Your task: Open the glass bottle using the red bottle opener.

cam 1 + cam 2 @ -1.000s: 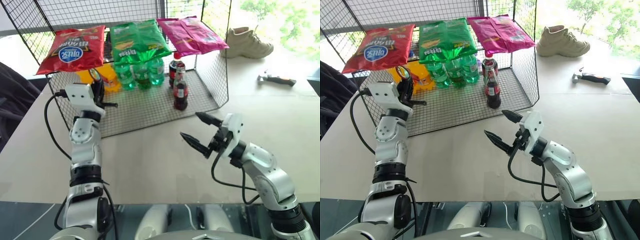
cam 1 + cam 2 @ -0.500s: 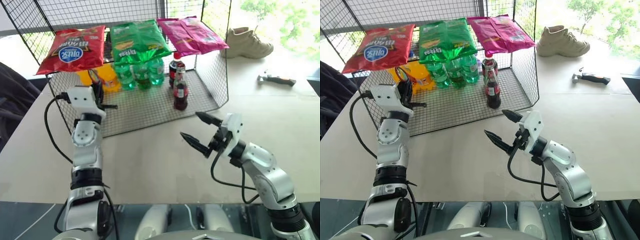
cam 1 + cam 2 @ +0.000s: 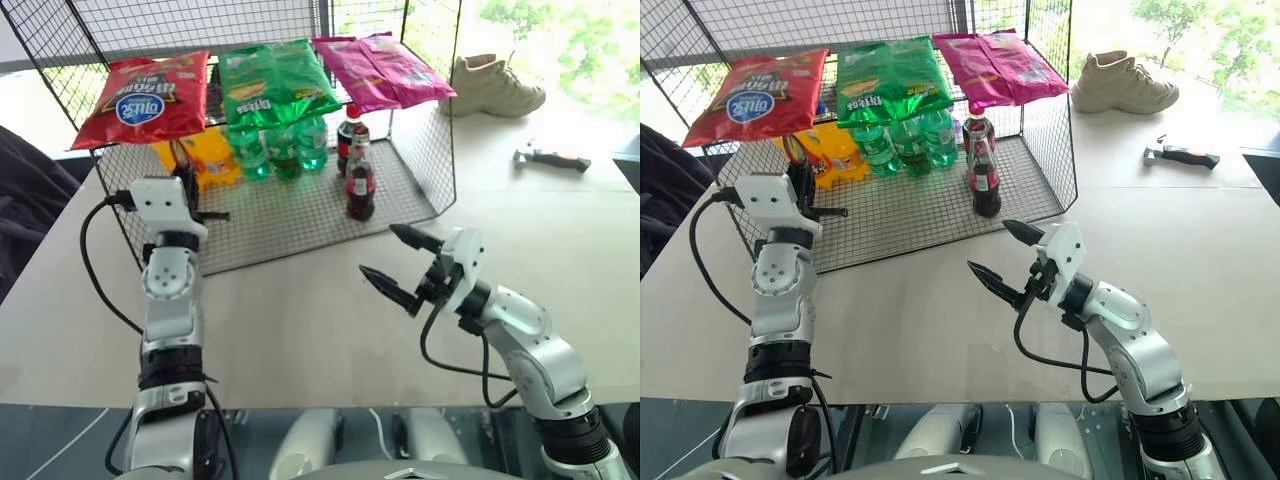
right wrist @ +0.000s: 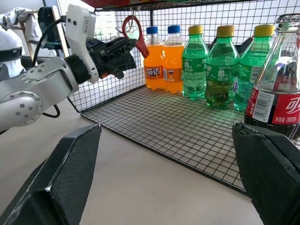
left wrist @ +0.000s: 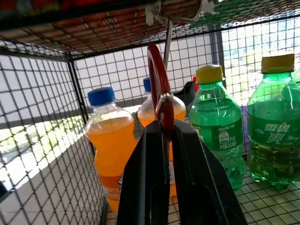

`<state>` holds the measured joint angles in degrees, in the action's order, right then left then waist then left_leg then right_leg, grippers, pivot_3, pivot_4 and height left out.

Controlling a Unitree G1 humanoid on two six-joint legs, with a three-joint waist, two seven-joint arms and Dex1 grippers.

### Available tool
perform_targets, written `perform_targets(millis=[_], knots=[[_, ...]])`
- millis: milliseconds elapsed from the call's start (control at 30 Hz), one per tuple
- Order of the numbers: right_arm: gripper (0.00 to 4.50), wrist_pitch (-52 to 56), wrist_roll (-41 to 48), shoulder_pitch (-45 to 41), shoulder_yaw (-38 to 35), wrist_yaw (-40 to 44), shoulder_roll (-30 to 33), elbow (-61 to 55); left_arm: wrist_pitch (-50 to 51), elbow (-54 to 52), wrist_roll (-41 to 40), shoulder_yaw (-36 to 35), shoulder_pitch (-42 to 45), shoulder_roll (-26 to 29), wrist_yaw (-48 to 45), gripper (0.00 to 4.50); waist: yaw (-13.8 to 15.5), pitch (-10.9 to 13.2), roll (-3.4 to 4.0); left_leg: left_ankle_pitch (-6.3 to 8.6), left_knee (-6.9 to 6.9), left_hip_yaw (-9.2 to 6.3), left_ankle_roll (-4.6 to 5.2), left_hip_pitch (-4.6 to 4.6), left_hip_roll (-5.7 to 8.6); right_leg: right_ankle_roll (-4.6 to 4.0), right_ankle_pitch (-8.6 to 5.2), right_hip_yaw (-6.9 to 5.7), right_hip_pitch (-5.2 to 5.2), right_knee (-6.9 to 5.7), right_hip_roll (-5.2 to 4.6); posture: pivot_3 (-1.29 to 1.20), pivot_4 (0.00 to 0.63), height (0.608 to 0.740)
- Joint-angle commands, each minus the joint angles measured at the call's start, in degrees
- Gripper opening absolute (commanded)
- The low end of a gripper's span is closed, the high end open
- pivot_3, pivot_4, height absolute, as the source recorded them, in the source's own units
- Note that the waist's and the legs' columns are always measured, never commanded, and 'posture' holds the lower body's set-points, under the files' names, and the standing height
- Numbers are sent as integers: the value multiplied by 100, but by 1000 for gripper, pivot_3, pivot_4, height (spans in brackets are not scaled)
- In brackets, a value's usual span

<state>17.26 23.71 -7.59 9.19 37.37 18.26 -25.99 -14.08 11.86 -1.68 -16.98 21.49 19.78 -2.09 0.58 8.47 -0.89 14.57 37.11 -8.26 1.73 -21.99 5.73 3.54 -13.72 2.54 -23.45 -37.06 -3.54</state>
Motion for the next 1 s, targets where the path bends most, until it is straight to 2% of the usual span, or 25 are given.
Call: perform_targets(millis=[33, 333, 633, 1000], knots=[[4500, -142, 14, -35, -3, 21, -31, -95, -6, -511, 444, 44, -109, 2, 433, 152, 2, 0, 0, 0, 0, 0, 0, 0, 0, 0, 0, 0, 0, -1, 0, 0, 150, 732], [4500, -182, -30, -5, 0, 35, -43, -59, 184, -931, 1421, 231, -377, 191, 950, 152, 8, -1, -2, 0, 0, 1, 0, 0, 1, 0, 0, 0, 0, -2, 0, 0, 150, 732], [4500, -202, -36, -47, -7, 77, -51, 2, 550, -1043, 2011, 93, -497, 249, 1529, 152, 13, -1, -2, 0, 0, 0, 0, 0, 0, 0, 0, -2, 0, -3, 0, 0, 150, 732], [4500, -237, -44, -80, 10, 124, -62, 66, 516, -1072, 2932, 604, -652, 491, 1766, 152, 15, -1, -2, 0, 0, 1, 0, 0, 1, 0, 0, -2, 0, -4, 0, 0, 150, 732]])
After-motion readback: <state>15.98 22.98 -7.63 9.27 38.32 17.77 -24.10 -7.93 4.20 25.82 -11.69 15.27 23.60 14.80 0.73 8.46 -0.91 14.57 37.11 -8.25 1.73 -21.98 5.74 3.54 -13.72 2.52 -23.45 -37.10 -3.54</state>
